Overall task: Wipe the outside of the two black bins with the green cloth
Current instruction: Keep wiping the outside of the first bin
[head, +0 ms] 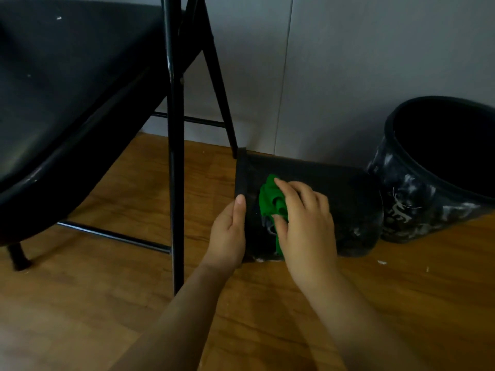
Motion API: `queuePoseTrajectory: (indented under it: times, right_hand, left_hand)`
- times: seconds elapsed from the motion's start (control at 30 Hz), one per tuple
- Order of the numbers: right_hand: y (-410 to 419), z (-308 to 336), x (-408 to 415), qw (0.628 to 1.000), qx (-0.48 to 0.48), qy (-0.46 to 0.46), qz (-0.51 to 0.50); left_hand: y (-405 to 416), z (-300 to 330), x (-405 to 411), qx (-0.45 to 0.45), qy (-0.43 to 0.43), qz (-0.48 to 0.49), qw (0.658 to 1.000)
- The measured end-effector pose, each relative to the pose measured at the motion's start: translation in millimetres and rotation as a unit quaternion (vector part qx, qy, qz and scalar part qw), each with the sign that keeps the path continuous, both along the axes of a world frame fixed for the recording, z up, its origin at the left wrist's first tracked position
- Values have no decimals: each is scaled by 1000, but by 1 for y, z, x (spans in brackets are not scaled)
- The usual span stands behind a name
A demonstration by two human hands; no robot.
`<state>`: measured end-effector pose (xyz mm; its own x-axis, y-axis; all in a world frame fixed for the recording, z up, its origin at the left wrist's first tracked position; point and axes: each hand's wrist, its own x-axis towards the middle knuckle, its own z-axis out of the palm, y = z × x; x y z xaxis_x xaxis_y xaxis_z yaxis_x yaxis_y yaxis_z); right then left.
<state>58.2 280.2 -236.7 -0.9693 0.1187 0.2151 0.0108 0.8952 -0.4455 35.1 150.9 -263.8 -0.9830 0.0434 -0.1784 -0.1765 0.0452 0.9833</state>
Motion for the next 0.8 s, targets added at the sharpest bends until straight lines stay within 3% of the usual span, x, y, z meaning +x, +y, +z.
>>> queuePoseTrajectory:
  times: [0.23,0.43,0.63,0.8]
  right_hand:
    - [3,0,10,992,56,1,111]
    - [9,2,0,999,0,-1,-38]
    - [5,1,12,992,50,-17,117]
    - [17,4,-3,997,-9,-31,-65]
  left_hand:
    - [-1,0,-1,19,0,17,1000]
    - [0,0,-4,12,-22,11,1000]
    - [-2,-4,-3,31,-15,2,999]
    - [-2,-2,-3,18,-26,1,1000]
